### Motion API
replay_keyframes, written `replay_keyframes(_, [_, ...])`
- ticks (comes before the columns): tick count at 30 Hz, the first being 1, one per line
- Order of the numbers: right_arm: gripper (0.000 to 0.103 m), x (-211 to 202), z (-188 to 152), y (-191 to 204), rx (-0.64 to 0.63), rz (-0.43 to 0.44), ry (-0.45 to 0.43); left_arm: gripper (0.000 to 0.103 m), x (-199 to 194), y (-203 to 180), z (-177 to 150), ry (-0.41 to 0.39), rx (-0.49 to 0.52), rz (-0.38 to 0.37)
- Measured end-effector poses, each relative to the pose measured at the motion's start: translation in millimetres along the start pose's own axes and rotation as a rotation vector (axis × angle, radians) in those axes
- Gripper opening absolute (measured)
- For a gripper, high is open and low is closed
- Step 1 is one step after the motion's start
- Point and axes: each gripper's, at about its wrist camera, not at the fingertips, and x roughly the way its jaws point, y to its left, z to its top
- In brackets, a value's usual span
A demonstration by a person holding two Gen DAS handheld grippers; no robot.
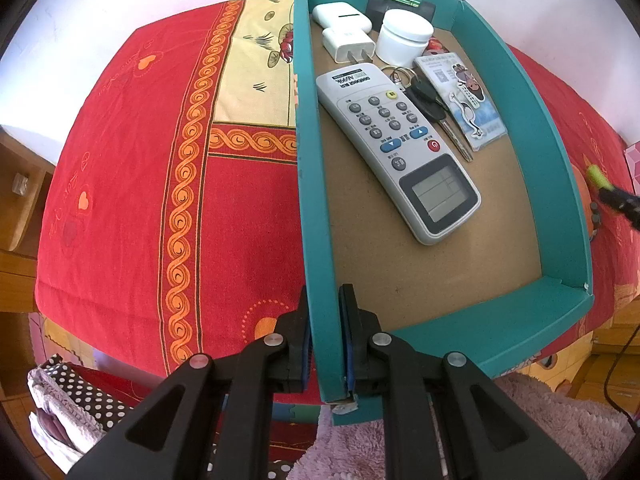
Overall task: Organize objects
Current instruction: 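Reach the right tool to the green-orange box and grasp it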
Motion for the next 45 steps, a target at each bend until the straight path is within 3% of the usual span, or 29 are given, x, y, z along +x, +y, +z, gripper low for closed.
replay_keyframes(2, [0.036,-16,6,10,-0.021,0.018,-0.038,0.011,0,0,0,0.0,0.0,0.0])
replay_keyframes(4, [0.021,-30,9,25,-0.061,0.046,-0.068,0.011,0,0,0,0.0,-0.001,-0.001])
replay_keyframes(7, [0.02,-40,13,55,-0.14,0.078,-0.089,0.011,0,0,0,-0.001,-0.002,0.0])
replay_keyframes(10, [0.019,-39,13,78,-0.221,0.046,-0.101,0.011,0,0,0,-0.002,-0.005,0.001])
replay_keyframes(12, [0.02,-36,11,78,-0.205,0.064,-0.09,0.011,0,0,1,0.0,-0.007,0.004])
replay_keyframes(15, [0.023,-38,4,63,-0.135,0.086,-0.055,0.011,0,-1,1,0.0,-0.006,0.007])
replay_keyframes(17, [0.036,-36,1,51,-0.087,0.089,-0.028,0.011,0,-2,1,-0.001,-0.006,0.007])
replay_keyframes(20, [0.045,-36,-7,34,-0.032,0.123,0.022,0.011,-1,-1,1,-0.003,-0.006,0.005])
replay_keyframes(23, [0.047,-24,-10,22,0.077,0.17,0.091,0.011,-1,-1,1,-0.003,-0.007,0.005])
replay_keyframes(25, [0.049,-16,-11,8,0.217,0.219,0.142,0.011,-1,-1,1,-0.003,-0.006,0.005])
replay_keyframes(28, [0.067,-3,-20,-19,0.486,0.355,0.201,0.011,-1,-1,1,-0.003,-0.006,0.005])
replay_keyframes(32, [0.07,14,-32,-39,0.731,0.483,0.286,0.011,-1,-1,1,-0.006,-0.006,0.003])
replay_keyframes(40, [0.071,38,-19,-14,0.766,0.493,0.411,0.011,-1,0,-1,-0.01,-0.005,0.0])
replay_keyframes(43, [0.071,47,-12,-4,0.742,0.457,0.404,0.011,-2,0,-1,-0.01,-0.006,0.0])
replay_keyframes(45, [0.065,46,-9,-3,0.741,0.447,0.378,0.011,-2,0,-1,-0.01,-0.006,0.0])
